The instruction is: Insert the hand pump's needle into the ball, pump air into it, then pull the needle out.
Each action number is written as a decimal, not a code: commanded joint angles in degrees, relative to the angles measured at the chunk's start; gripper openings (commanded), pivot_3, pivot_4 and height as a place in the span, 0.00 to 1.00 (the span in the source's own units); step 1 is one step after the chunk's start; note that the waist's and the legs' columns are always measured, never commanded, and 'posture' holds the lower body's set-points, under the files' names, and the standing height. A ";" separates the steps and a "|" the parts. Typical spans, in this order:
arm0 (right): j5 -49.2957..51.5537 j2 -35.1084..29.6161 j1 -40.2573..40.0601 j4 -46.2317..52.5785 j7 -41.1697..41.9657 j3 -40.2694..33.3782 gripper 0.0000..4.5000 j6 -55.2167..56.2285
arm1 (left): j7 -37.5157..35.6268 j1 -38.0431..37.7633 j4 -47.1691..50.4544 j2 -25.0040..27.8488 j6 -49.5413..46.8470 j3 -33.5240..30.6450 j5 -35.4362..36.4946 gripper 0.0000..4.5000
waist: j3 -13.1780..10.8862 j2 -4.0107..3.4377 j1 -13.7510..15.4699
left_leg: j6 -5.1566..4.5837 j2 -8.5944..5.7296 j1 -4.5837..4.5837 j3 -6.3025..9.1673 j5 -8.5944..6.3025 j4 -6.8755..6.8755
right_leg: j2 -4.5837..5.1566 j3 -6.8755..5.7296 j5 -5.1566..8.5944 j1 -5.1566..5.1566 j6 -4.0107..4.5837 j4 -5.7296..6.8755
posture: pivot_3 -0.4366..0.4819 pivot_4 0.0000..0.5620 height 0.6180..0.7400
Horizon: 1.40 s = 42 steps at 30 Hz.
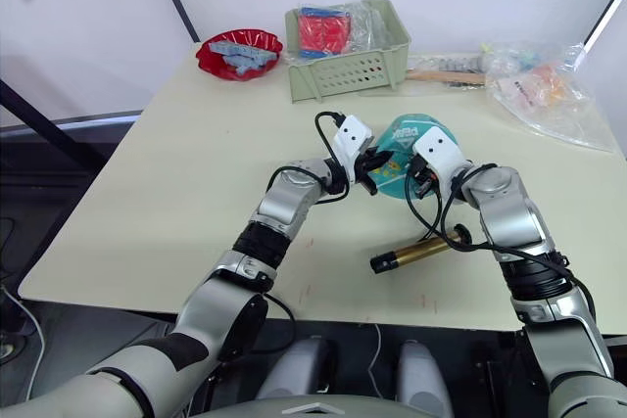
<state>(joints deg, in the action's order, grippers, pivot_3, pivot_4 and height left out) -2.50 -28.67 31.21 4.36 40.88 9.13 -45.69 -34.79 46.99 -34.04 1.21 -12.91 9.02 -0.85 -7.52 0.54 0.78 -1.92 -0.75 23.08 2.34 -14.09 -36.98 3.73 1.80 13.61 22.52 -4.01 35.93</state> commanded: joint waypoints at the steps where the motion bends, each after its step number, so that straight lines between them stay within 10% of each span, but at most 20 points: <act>1: 2.22 -0.79 -1.43 1.34 1.81 0.02 0.34 1.13 | 0.66 -1.07 -2.33 0.13 -1.02 0.61 -0.33 0.00 | -0.04 0.02 -0.03 | 0.00 0.00 0.01 0.03 0.00 0.00 | 0.00 -0.03 0.00 0.00 0.00 0.00 | 0.48 0.27 0.98; 8: 5.64 -2.68 -2.72 3.48 1.80 -3.85 0.98 1.83 | 0.94 -1.26 -2.19 -0.10 -0.83 1.08 -0.16 0.00 | -0.58 -0.14 -0.12 | 0.00 0.00 0.00 0.12 0.01 -0.03 | -0.01 -0.12 0.00 -0.02 -0.01 0.01 | 0.48 0.27 0.98; 28: 26.38 -2.40 -31.23 23.82 3.99 -28.82 0.98 14.74 | 0.19 -1.04 -1.68 0.04 -1.27 1.57 0.23 0.00 | -0.64 -0.16 -0.06 | 0.05 -0.09 0.59 0.86 0.04 -0.35 | -0.01 -0.77 0.01 0.05 -0.01 0.00 | 0.48 0.27 0.98; 42: 37.21 -4.97 -47.24 19.98 15.37 -43.18 0.98 27.11 | 0.01 -0.51 -2.23 0.12 -0.97 1.93 0.21 0.00 | -0.64 -0.18 -0.06 | 0.06 -0.11 0.54 0.82 0.07 -0.40 | -0.01 -0.71 0.01 0.02 -0.02 0.06 | 0.48 0.27 0.98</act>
<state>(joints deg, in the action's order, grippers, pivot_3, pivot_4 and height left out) 32.77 -32.92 -15.65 23.60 54.74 -31.70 -20.91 -34.20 47.61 -34.49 1.38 -12.19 9.60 -0.02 -8.16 0.36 0.73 -1.86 -0.86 23.61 3.17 -14.02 -37.38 3.71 1.08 13.61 22.54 -4.03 36.00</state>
